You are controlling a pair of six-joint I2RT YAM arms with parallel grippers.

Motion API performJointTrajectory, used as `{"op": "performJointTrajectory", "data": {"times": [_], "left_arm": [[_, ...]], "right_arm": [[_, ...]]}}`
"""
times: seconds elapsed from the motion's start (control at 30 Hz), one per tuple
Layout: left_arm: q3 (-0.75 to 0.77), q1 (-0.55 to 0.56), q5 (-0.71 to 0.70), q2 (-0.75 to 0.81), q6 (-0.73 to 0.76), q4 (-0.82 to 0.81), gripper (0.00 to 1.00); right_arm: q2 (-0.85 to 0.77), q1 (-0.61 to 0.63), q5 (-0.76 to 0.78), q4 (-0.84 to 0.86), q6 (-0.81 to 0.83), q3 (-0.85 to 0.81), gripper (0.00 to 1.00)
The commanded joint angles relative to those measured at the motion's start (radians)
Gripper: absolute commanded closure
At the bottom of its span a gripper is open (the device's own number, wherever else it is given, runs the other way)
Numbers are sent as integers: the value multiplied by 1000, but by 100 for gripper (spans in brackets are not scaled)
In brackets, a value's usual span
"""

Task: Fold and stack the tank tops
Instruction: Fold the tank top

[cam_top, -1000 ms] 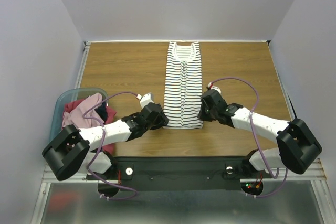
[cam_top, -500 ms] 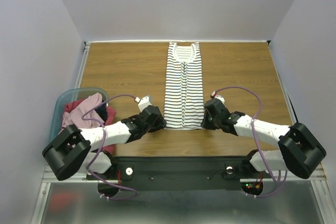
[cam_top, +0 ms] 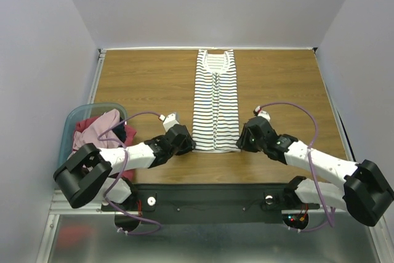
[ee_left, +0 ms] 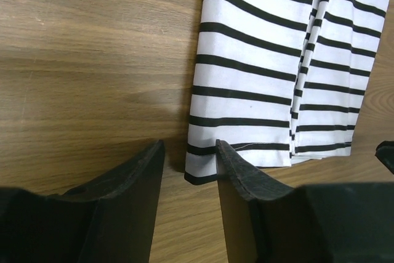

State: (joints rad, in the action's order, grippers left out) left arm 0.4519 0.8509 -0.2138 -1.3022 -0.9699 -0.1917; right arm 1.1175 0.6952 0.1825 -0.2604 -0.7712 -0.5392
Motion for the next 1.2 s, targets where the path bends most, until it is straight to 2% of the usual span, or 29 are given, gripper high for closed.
{"op": "performJointTrajectory", "data": {"times": [0.0, 0.43, 0.57, 0.67, 0.87, 0.9, 1.03, 1.07, 1.17], "left_arm": [[-24, 7, 14, -29, -9, -35, 52], [-42, 54, 8, -92, -52, -51, 64], [-50, 63, 5, -112, -70, -49, 71], [-48, 63, 8, -135, -73, -43, 81], [-45, 76, 2, -151, -76, -34, 82], [-42, 79, -1, -149, -72, -26, 82], [-32, 92, -16, -112, -66, 11, 67], [-33, 94, -19, -97, -66, 24, 59], [-59, 96, -22, -24, -73, 50, 53]], "right_arm": [[-42, 9, 35, -45, -46, 51, 62], [-7, 9, 15, -5, -94, 84, 59], [-4, 9, 15, 9, -99, 97, 59], [-8, 9, 18, 16, -105, 108, 59], [-31, 9, 37, 15, -106, 111, 59], [-44, 10, 37, 15, -105, 111, 59], [-61, 9, 43, 13, -99, 107, 58], [-70, 9, 51, 12, -97, 108, 58], [-77, 9, 74, -2, -97, 110, 57]]}}
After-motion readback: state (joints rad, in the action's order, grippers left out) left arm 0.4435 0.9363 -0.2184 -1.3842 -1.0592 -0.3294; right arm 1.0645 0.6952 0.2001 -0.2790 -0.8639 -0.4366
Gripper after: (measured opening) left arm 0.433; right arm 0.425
